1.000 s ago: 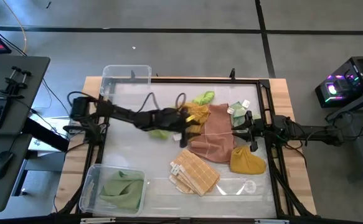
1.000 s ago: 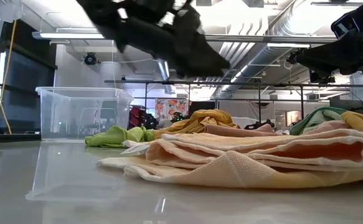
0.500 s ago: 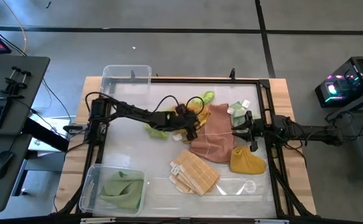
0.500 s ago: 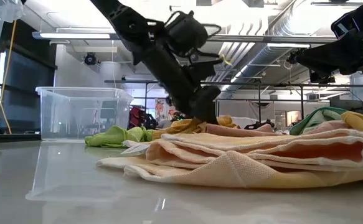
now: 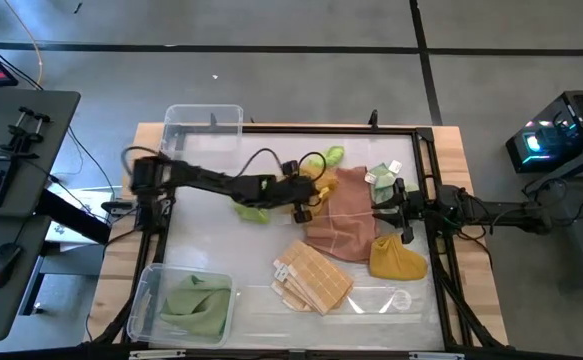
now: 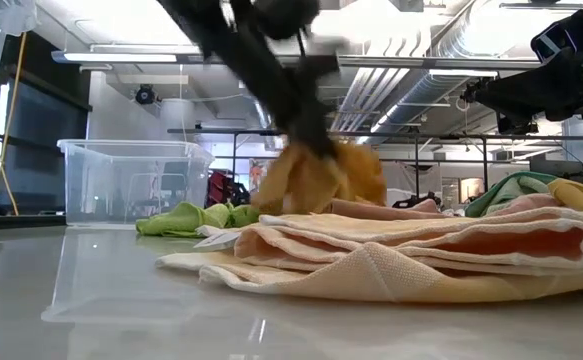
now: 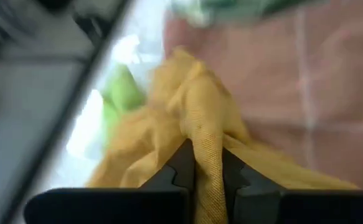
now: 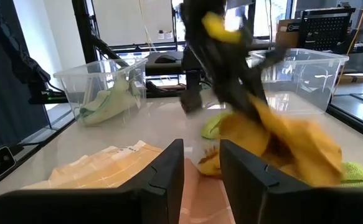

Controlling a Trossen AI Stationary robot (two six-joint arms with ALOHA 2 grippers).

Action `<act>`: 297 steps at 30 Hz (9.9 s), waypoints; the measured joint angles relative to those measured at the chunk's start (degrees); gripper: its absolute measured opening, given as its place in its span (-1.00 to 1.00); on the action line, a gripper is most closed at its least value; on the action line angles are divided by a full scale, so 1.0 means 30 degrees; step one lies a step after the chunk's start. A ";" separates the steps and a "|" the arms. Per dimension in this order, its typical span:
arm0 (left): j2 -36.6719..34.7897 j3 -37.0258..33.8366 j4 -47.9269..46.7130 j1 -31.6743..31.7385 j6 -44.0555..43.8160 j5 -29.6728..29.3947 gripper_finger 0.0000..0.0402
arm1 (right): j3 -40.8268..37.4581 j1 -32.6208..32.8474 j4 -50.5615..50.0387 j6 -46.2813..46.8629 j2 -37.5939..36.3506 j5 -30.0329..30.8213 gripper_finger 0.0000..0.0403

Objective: Sort towels by color in basket
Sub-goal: Put the yellow towel into the top transparent bin, then put the light green towel into the bottom transparent bin

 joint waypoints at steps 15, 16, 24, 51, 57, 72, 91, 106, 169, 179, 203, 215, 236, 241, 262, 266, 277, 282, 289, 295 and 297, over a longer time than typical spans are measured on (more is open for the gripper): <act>-1.3439 0.0036 -0.0784 -0.2701 1.1060 -1.0097 -0.99 | -0.0007 0.0000 0.0000 0.0000 -0.0009 -0.0002 -0.51; -1.4085 0.0036 -0.0827 -0.2550 1.1661 -1.0782 -0.99 | 0.0000 -0.0007 -0.0006 0.0007 -0.0009 0.0006 -0.51; -1.7099 0.0044 -0.4077 0.1239 1.4099 -1.2502 -1.00 | 0.0000 -0.0007 -0.0007 0.0000 -0.0009 -0.0001 -0.51; -1.3663 0.0000 -1.7079 1.4879 0.4962 0.0498 -0.38 | 0.0000 0.0000 0.0000 0.0007 -0.0009 0.0006 -0.51; -1.4521 0.0000 -1.6990 1.4737 0.3891 0.0759 -0.33 | 0.0000 -0.0007 -0.0006 0.0006 -0.0009 -0.0001 -0.51; -1.8399 -0.4251 -0.7137 1.0485 -0.0743 1.0684 -0.40 | 0.0000 -0.0006 -0.0001 0.0001 -0.0009 0.0006 -0.51; -1.6729 -0.6572 -0.6237 0.2168 0.3796 0.6662 -0.40 | 0.0000 -0.0004 -0.0006 0.0002 -0.0009 0.0002 -0.51; -1.1958 -0.6572 -0.8419 -0.2073 -0.1594 0.5445 -0.33 | 0.0000 -0.0003 -0.0004 0.0006 -0.0009 0.0005 -0.51; -1.1516 -0.0276 -0.8897 -1.3990 -0.4161 -0.1180 -1.00 | 0.0000 -0.0005 0.0000 0.0005 -0.0009 0.0004 -0.51; -1.1396 0.0627 -1.1772 -1.9389 -1.9719 -0.1071 -1.00 | 0.0000 0.0000 -0.0003 0.0005 -0.0009 0.0004 -0.51; -0.8195 0.0590 -1.9880 -2.4075 -4.2534 0.2030 -0.47 | 0.0000 -0.0001 -0.0006 0.0005 -0.0009 0.0005 -0.51; -0.9301 0.0590 -2.1627 -2.3095 -3.8723 0.1116 -0.39 | 0.0000 -0.0006 0.0000 0.0006 -0.0009 0.0004 -0.51; -0.9500 -0.1547 -1.7724 -1.4018 -1.7173 -0.9989 -0.55 | -0.0002 -0.0007 0.0000 0.0005 -0.0009 0.0003 -0.51; -0.9483 -0.2530 -1.5287 -0.8872 -1.3920 -0.7632 -0.54 | 0.0000 -0.0001 -0.0006 0.0002 -0.0009 0.0000 -0.51; -0.1674 -0.3745 -0.2124 0.2202 -0.5452 0.2383 0.08 | 0.0000 -0.0001 -0.0006 0.0000 -0.0009 0.0006 -0.51; 0.0146 -0.3745 -0.1179 0.2708 -0.4408 0.3489 0.01 | -0.0002 -0.0007 -0.0005 0.0000 -0.0009 -0.0002 -0.51; 0.1414 -0.3684 -0.0441 0.2265 -0.3617 0.3381 -0.82 | 0.0000 0.0000 -0.0002 0.0007 -0.0016 0.0006 -0.51; -0.0565 -0.3759 -0.1956 0.0953 -0.2755 0.1134 -0.93 | 0.0000 -0.0006 0.0000 0.0006 -0.0016 0.0006 -0.51; -0.6152 -0.3296 -0.3501 -0.2869 0.0102 -0.3781 -0.98 | 0.0000 0.0000 0.0000 0.0000 -0.0023 0.0006 -0.51; -0.9937 -0.2253 -0.3419 -0.7410 0.5328 -0.4267 -0.99 | -0.0006 -0.0002 -0.0007 0.0001 -0.0023 0.0014 -0.51; -1.0544 -0.1490 -0.3721 -0.9137 0.6180 -0.4205 -0.99 | 0.0000 -0.0001 -0.0007 0.0001 -0.0023 0.0013 -0.51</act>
